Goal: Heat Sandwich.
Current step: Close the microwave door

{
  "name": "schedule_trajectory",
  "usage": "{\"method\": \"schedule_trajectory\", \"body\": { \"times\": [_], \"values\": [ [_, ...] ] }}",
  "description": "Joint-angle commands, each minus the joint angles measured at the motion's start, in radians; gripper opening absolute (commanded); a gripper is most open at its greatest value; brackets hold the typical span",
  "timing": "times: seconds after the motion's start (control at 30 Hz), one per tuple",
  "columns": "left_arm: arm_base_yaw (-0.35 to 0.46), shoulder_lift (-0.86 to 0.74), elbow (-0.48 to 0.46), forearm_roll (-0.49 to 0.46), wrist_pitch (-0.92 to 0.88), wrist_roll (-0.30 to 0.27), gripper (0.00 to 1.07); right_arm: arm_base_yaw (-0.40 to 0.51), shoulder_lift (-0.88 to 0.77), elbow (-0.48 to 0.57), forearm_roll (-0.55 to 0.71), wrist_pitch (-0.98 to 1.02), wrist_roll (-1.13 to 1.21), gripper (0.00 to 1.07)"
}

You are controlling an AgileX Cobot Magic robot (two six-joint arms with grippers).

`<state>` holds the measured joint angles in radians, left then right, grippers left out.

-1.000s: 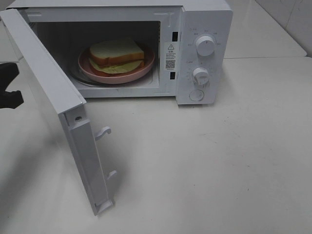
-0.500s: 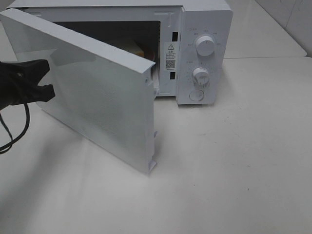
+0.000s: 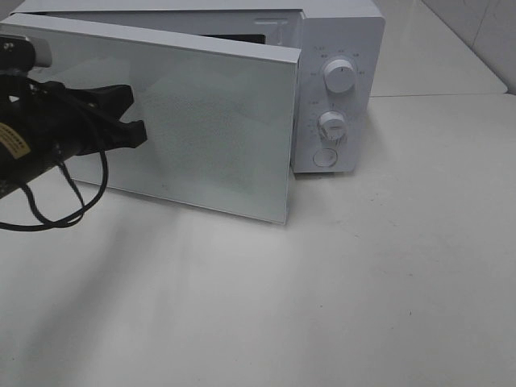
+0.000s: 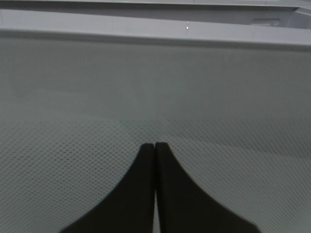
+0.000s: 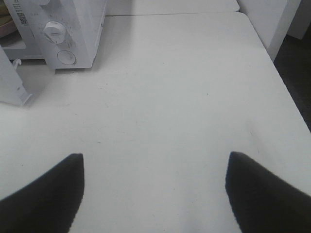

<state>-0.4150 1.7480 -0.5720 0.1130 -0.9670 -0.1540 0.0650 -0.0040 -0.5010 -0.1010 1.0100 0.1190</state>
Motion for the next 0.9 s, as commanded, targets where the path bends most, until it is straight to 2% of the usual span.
{"method": "schedule_trajectory", "body": {
  "times": [0.03, 0.17, 0.3, 0.4, 0.47, 0.57, 0.9],
  "values": [
    [-0.05, 0.04, -0.058, -0.046, 0.025, 0.007, 0.0, -0.003, -0.027, -0.001, -0.001, -0.014, 0.009, 0.75],
    [-0.081, 0.067, -0.094, -0.061, 0.039, 0.017, 0.0, -0.003, -0.027, -0.001, -0.001, -0.014, 0.009, 0.75],
    [-0.122, 0.097, -0.142, -0.125, 0.043, 0.064, 0.0, -0.003, -0.027, -0.001, -0.001, -0.014, 0.009, 0.75],
    [-0.162, 0.127, -0.204, -0.223, 0.078, 0.108, 0.0, -0.003, -0.027, -0.001, -0.001, -0.014, 0.009, 0.75],
    [-0.169, 0.133, -0.222, -0.244, 0.088, 0.121, 0.0, -0.003, -0.027, -0.001, -0.001, -0.014, 0.009, 0.75],
    [-0.197, 0.163, -0.283, -0.299, 0.105, 0.174, 0.0, -0.003, -0.027, -0.001, 0.0, -0.014, 0.009, 0.75],
    [-0.213, 0.236, -0.436, -0.326, 0.186, 0.201, 0.0, -0.003, -0.027, -0.001, 0.001, -0.014, 0.009, 0.75]
  ]
}}
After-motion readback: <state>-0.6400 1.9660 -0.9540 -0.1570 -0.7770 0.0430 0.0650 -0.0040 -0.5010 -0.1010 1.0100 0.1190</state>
